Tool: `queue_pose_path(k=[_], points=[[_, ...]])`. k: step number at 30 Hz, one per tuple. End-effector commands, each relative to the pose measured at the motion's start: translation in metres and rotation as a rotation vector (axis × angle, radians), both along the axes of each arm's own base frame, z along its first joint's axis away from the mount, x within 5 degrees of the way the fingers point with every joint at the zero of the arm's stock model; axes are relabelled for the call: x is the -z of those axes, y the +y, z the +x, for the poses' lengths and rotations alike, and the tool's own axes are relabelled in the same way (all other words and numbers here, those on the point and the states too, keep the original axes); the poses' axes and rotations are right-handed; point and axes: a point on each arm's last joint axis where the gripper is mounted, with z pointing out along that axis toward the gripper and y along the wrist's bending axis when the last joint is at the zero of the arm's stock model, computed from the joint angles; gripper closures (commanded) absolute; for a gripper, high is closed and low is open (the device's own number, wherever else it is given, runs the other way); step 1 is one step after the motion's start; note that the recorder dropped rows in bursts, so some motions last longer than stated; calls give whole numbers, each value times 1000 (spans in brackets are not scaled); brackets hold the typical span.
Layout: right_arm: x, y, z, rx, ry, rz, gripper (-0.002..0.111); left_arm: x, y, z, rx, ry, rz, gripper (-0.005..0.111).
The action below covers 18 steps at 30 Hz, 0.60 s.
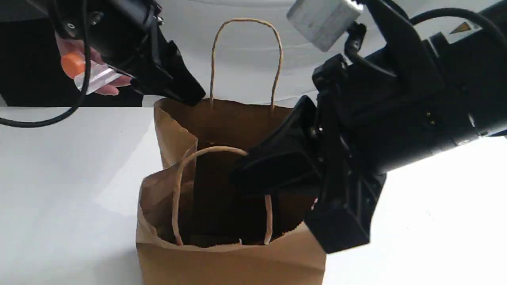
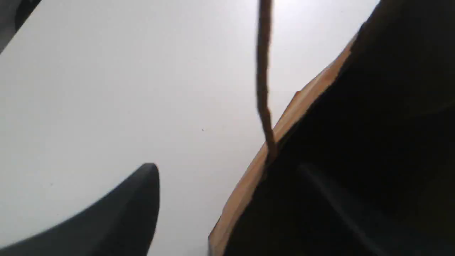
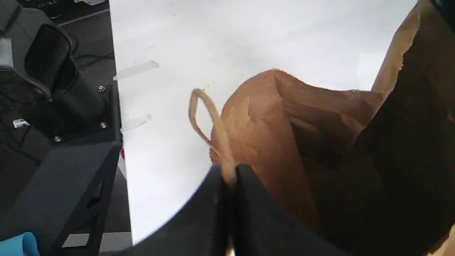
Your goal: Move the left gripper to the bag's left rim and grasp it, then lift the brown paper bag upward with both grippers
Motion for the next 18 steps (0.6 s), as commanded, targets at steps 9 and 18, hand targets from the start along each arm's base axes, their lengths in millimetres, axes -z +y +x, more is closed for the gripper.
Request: queue_pose_path(k=[9,18], points=[[-1,1,0,4,6,3,108,16,-11,8,8,-28,80,54],[-1,1,0,4,6,3,108,16,-12,9,3,-35,76,107]])
